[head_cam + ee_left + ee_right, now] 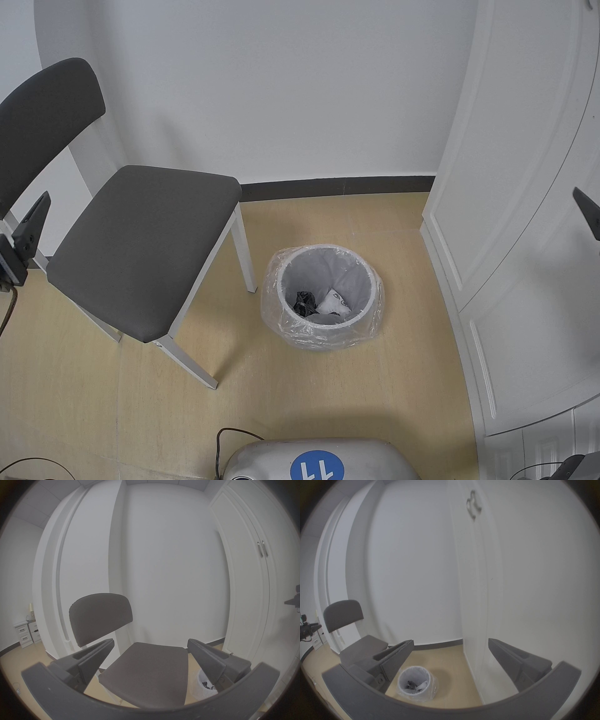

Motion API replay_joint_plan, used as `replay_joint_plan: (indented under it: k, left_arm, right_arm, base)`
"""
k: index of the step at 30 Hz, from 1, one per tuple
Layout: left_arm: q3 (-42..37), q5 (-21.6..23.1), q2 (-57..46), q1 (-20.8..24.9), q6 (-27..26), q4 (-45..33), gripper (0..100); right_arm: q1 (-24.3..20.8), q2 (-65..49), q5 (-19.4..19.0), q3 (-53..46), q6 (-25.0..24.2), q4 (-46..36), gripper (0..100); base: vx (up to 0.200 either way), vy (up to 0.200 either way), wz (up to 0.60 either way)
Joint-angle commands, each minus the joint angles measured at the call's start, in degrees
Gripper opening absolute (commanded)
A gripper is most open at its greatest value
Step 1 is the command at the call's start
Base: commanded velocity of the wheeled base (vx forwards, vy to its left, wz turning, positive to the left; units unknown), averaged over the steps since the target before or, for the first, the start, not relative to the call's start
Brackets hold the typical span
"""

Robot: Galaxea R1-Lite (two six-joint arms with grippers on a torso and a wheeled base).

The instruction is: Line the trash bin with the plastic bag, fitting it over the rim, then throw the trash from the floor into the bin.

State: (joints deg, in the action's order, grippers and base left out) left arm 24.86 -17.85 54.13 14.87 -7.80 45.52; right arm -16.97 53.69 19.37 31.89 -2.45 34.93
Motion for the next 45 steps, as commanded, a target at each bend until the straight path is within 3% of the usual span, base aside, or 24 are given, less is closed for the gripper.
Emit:
replay_joint_plan:
  k: [1,13,17,26,36,45]
  left_arm:
    - [-1.0,0.1,-9.0,-0.5,-0.1,-4.0,100]
    - [-4.0,0.2,-19.2,-4.7,-0.1,-8.4,100]
    - [-6.1,0.2,-22.7,-5.8,-0.1,-8.5,100]
    - [-10.4,0.2,-28.9,-7.6,0.1,-8.5,100]
    - [-13.6,0.3,-35.4,-9.9,0.2,-10.9,100]
    - [-15.2,0.3,-39.1,-10.8,0.4,-12.8,100]
  right_arm:
    - [2.4,-10.6,-0.4,-3.4,0.3,-0.2,100]
    - [9.0,-22.0,-1.4,-8.2,1.5,-0.3,100]
    - [11.7,-27.7,-4.2,-11.6,1.6,-0.3,100]
    - [18.6,-39.4,-14.2,-18.2,1.2,-0.7,100]
    - [17.5,-53.3,-18.3,-18.2,-2.3,-17.8,100]
    - [17.1,-53.7,-18.1,-19.4,-5.2,-17.5,100]
  base:
    - [0.0,0.0,0.0]
    - [0.0,0.0,0.0]
    - [0.0,0.0,0.0]
    - [0.0,0.0,0.0]
    - [0.0,0.0,0.0]
    - [0.0,0.0,0.0]
